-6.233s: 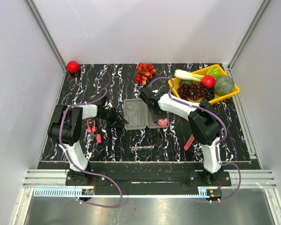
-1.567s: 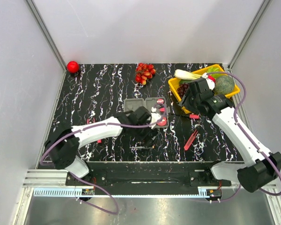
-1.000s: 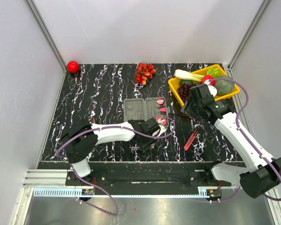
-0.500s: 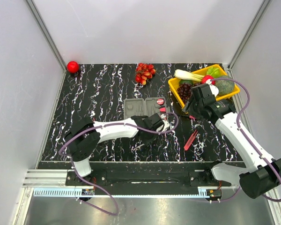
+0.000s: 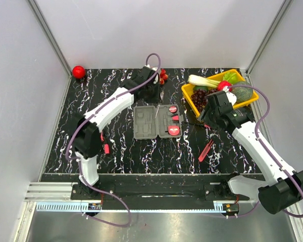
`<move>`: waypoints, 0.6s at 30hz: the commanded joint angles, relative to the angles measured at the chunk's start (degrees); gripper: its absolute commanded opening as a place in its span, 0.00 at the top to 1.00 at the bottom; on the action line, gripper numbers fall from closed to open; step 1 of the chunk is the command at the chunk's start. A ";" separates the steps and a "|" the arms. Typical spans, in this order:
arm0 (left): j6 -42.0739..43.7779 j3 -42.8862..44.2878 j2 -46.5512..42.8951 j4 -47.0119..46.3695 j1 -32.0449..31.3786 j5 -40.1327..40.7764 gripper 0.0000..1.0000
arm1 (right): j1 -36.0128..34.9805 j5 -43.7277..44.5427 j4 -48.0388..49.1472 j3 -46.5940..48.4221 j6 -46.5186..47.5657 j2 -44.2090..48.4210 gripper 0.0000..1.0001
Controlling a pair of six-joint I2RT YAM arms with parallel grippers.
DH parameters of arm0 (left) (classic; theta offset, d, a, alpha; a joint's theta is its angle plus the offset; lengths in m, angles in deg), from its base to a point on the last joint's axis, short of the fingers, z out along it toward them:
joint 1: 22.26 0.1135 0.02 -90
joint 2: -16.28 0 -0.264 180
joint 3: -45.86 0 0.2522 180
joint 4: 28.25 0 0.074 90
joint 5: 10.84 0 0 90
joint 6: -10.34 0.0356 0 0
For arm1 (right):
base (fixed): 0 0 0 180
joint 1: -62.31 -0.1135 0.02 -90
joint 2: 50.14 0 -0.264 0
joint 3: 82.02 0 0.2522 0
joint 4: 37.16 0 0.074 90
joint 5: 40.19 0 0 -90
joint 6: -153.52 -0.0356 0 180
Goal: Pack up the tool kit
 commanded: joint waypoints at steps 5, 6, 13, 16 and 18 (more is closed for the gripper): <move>-16.69 5.17 10.39 -4.49 1.79 -8.75 1.00 | 0.52 -0.56 3.01 0.01 0.30 -2.51 0.38; -18.10 4.74 10.92 -5.55 1.88 -8.75 1.00 | 0.52 -0.74 3.27 0.18 0.30 -2.87 0.38; -24.43 -0.45 12.06 -11.35 1.71 -6.73 1.00 | 0.61 -1.88 4.07 0.98 0.39 -5.24 0.38; -25.41 -0.63 13.73 -13.38 1.62 -4.80 1.00 | 0.70 -2.50 4.33 1.24 0.48 -6.38 0.38; -25.67 0.59 15.57 -13.47 1.62 -4.09 1.00 | 0.79 -2.68 4.33 1.50 0.74 -6.82 0.38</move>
